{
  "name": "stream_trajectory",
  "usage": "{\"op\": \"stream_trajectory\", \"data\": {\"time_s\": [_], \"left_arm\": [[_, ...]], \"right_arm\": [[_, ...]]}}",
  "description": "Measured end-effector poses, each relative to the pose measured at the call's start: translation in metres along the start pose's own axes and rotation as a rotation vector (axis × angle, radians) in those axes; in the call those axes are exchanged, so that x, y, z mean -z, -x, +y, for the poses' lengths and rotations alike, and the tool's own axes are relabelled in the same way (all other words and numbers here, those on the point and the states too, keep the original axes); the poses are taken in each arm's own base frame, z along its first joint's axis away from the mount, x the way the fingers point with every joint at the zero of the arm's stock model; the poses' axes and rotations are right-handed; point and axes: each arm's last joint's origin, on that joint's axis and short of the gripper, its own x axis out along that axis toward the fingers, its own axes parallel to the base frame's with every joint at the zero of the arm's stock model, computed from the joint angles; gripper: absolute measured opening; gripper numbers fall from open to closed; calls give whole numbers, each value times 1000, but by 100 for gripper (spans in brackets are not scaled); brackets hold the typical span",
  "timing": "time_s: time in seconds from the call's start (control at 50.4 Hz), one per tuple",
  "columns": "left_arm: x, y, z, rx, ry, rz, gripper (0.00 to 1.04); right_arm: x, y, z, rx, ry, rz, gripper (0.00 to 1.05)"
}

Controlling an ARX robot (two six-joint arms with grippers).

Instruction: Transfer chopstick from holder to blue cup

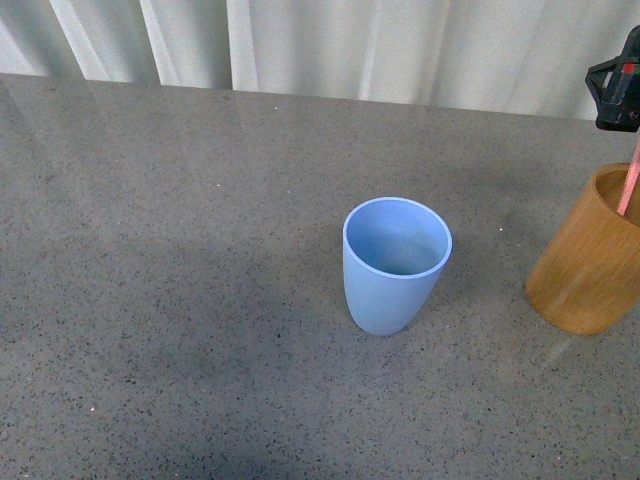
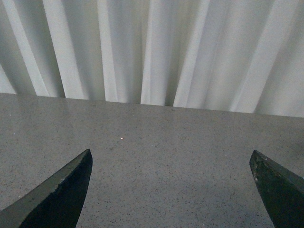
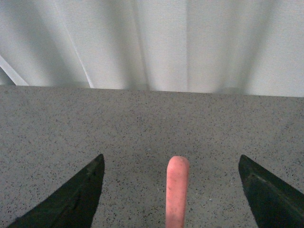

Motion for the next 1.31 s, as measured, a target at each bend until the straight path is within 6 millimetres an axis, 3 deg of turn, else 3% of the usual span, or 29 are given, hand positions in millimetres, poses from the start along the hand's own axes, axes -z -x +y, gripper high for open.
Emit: {"op": "stream_trajectory", "data": {"time_s": [0.516, 0.734, 0.912, 1.19, 1.309], "left_arm": [[0, 0, 0, 0, 0, 0, 98], [0, 0, 0, 0, 0, 0, 98], [0, 0, 0, 0, 0, 0, 98], [0, 0, 0, 0, 0, 0, 98], [0, 0, 0, 0, 0, 0, 98]], "right_arm": [[3, -2, 11, -23, 10, -5, 1], [-15, 7, 19, -40, 33, -51, 1], [-48, 20, 35, -53, 106, -157, 1], [-129, 55, 88, -152, 168, -467, 1], [-140, 72, 117, -274, 135, -516, 1]]}}
